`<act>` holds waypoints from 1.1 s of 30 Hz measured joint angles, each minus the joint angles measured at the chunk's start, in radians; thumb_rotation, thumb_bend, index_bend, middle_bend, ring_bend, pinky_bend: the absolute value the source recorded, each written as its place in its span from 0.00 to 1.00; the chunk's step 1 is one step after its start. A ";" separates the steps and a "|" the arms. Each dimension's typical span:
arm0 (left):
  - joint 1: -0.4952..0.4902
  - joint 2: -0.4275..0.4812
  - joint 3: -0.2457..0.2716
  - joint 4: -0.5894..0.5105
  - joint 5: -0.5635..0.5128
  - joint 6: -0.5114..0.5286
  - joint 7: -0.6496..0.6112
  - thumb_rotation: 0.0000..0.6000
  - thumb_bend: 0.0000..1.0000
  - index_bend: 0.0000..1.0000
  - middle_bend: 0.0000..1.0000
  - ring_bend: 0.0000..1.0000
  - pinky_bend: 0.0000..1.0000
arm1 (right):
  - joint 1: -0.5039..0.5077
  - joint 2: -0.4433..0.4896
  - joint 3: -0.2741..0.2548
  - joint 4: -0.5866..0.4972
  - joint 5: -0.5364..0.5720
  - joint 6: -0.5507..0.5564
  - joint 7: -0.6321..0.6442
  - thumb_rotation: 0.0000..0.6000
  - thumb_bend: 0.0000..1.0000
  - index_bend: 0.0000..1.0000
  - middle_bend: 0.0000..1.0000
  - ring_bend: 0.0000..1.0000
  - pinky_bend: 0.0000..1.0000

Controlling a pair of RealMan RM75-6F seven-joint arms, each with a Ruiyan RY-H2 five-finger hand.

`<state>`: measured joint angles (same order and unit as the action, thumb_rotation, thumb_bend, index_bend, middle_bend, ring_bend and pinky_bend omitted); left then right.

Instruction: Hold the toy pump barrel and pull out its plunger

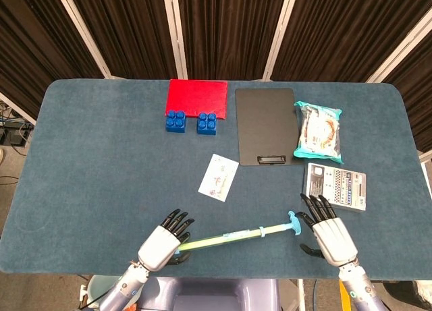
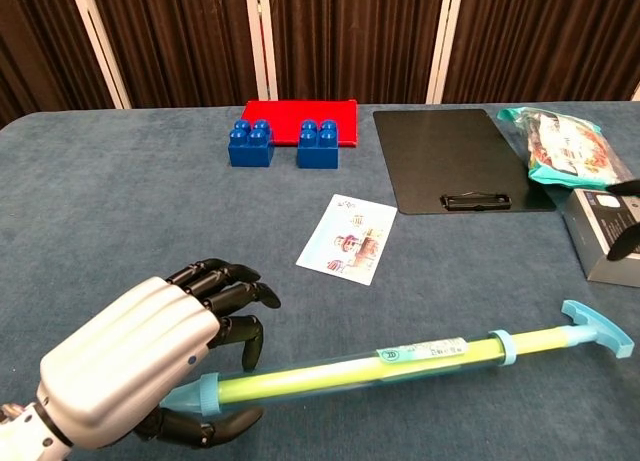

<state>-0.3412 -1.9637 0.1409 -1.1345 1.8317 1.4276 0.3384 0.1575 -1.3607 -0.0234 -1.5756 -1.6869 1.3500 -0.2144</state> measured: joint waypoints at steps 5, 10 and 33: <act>-0.003 0.000 -0.009 0.012 -0.002 -0.004 -0.003 1.00 0.52 0.69 0.22 0.13 0.15 | -0.006 -0.020 -0.021 0.007 0.035 -0.030 -0.012 1.00 0.19 0.32 0.00 0.00 0.00; -0.004 -0.005 -0.011 0.022 -0.010 -0.012 -0.025 1.00 0.52 0.69 0.22 0.13 0.15 | -0.001 -0.059 -0.025 0.028 0.041 -0.044 -0.012 1.00 0.22 0.32 0.00 0.00 0.00; 0.007 -0.024 0.017 0.026 0.014 -0.005 -0.047 1.00 0.52 0.69 0.24 0.15 0.15 | 0.055 -0.159 -0.042 0.211 0.015 -0.060 0.297 1.00 0.35 0.39 0.00 0.00 0.00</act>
<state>-0.3340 -1.9881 0.1581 -1.1082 1.8458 1.4224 0.2910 0.2128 -1.5195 -0.0658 -1.3644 -1.6724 1.2903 0.0826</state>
